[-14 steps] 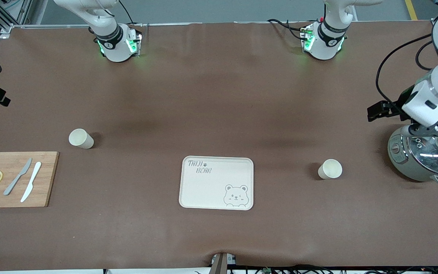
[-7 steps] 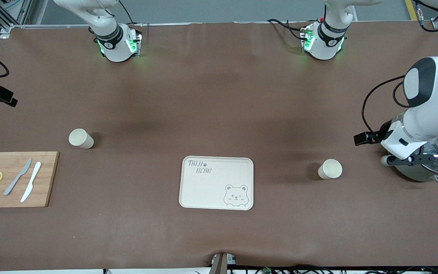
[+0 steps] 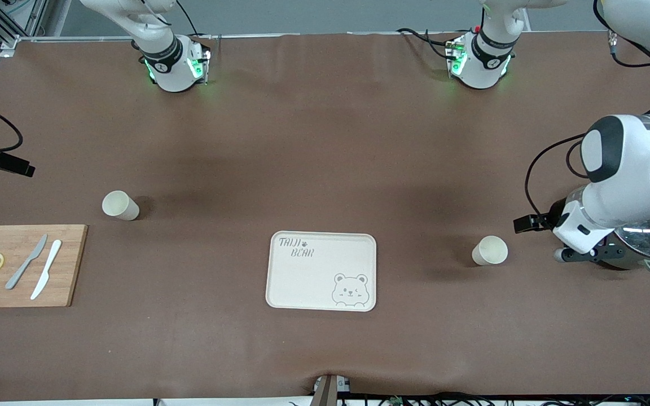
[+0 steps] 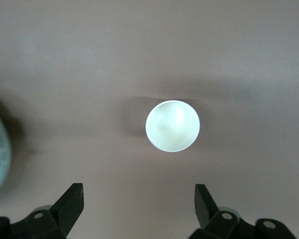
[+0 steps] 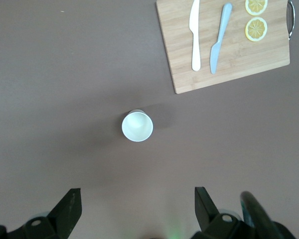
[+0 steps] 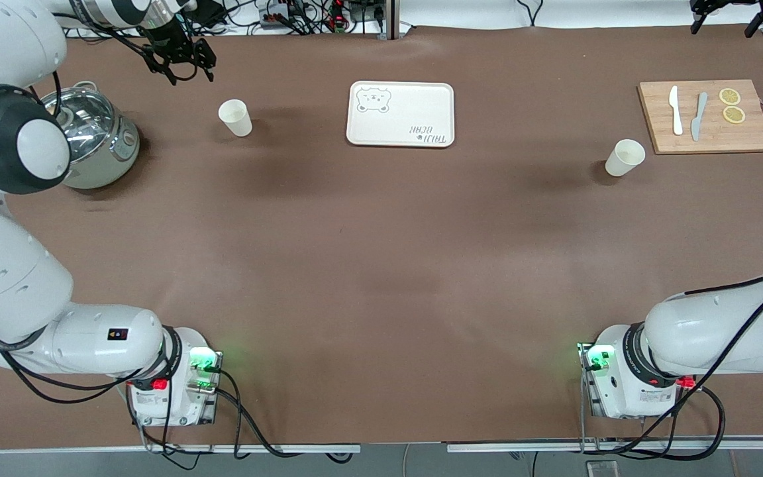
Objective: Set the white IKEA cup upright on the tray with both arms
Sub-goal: 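Grasp the cup with the left gripper while the right gripper reaches the other cup, then carry the cup to the tray while the right gripper grasps the other cup, then set the cup on the tray with the left gripper while the right gripper lifts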
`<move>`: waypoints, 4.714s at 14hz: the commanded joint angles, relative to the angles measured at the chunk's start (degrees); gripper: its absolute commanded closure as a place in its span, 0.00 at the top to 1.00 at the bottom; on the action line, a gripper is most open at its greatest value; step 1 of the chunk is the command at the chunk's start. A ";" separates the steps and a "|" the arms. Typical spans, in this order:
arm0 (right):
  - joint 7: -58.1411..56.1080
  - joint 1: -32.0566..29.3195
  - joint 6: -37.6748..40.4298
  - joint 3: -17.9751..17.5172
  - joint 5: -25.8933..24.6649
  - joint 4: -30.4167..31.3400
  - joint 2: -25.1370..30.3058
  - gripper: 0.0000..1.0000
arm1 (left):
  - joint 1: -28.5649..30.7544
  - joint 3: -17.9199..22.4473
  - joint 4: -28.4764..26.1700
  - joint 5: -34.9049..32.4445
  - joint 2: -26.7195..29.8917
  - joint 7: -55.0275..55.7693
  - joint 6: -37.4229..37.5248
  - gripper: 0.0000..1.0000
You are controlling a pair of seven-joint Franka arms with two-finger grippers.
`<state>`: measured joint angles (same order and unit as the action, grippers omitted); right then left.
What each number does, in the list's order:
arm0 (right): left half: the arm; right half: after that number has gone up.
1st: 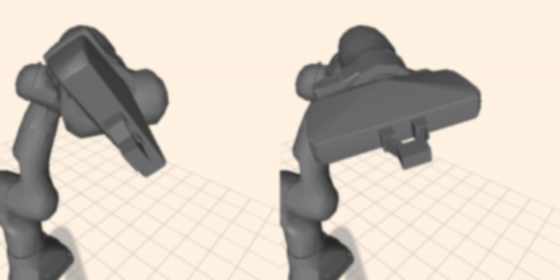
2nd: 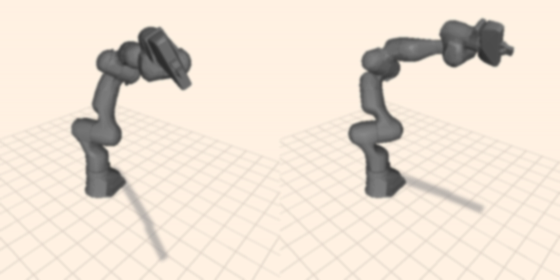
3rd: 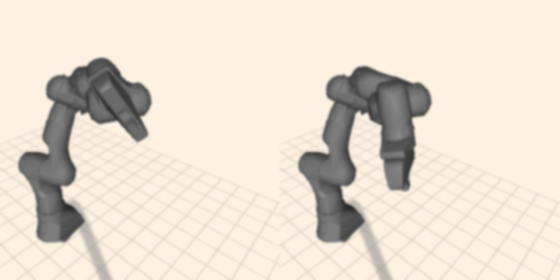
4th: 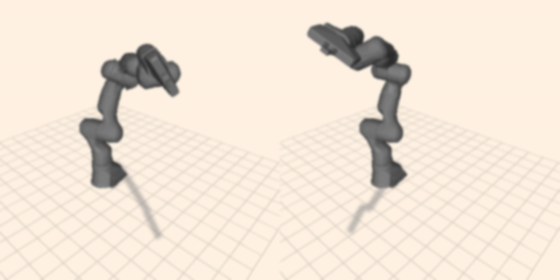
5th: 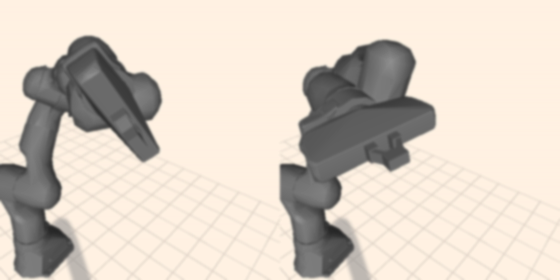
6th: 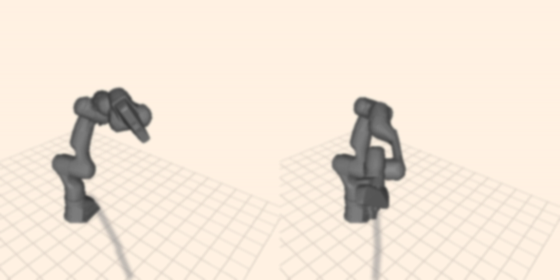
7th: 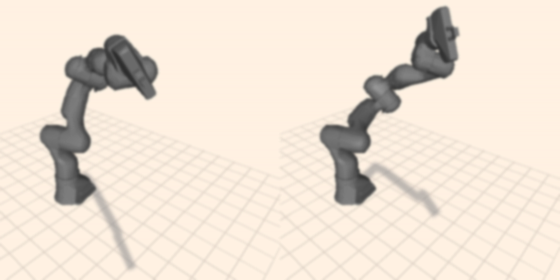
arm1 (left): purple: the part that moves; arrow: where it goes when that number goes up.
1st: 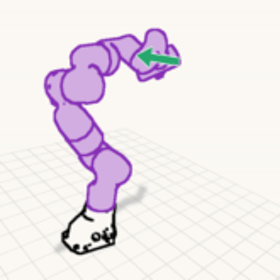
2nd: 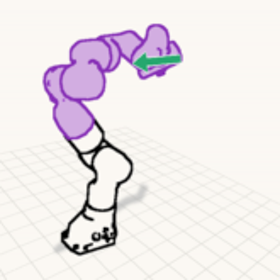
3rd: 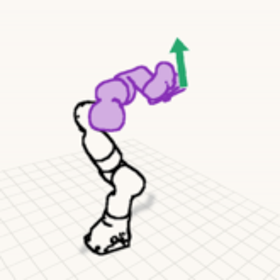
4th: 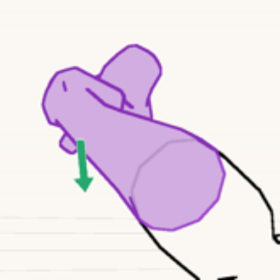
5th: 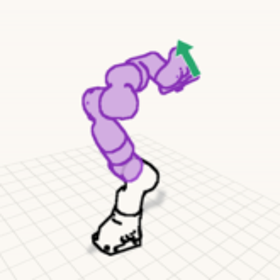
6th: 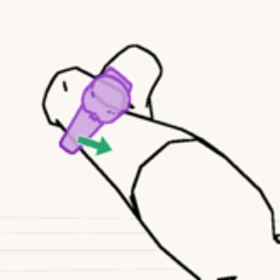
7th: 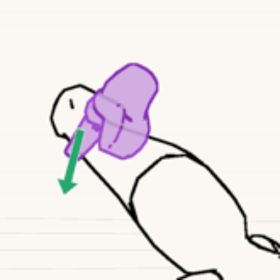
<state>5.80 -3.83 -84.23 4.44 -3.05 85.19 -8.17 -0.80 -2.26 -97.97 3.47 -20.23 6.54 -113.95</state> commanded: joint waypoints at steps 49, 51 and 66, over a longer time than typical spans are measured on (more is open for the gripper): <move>-10.75 -5.50 -42.95 -0.75 13.16 36.62 -10.37 0.00 | -22.75 -1.88 10.06 0.13 -15.35 33.34 -16.30 0.00; -6.17 -3.04 -40.07 -0.75 13.07 35.31 -10.20 0.00 | -25.12 -1.70 15.23 0.22 -19.83 37.47 -16.30 0.00; 33.37 15.51 -20.19 -0.92 15.26 13.78 -11.42 0.00 | -26.89 -0.91 19.04 -0.56 -22.59 41.01 -16.48 1.00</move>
<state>33.63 8.85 -105.12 2.93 10.31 101.94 -18.39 -28.33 -3.60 -79.12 3.36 -45.20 48.20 -131.48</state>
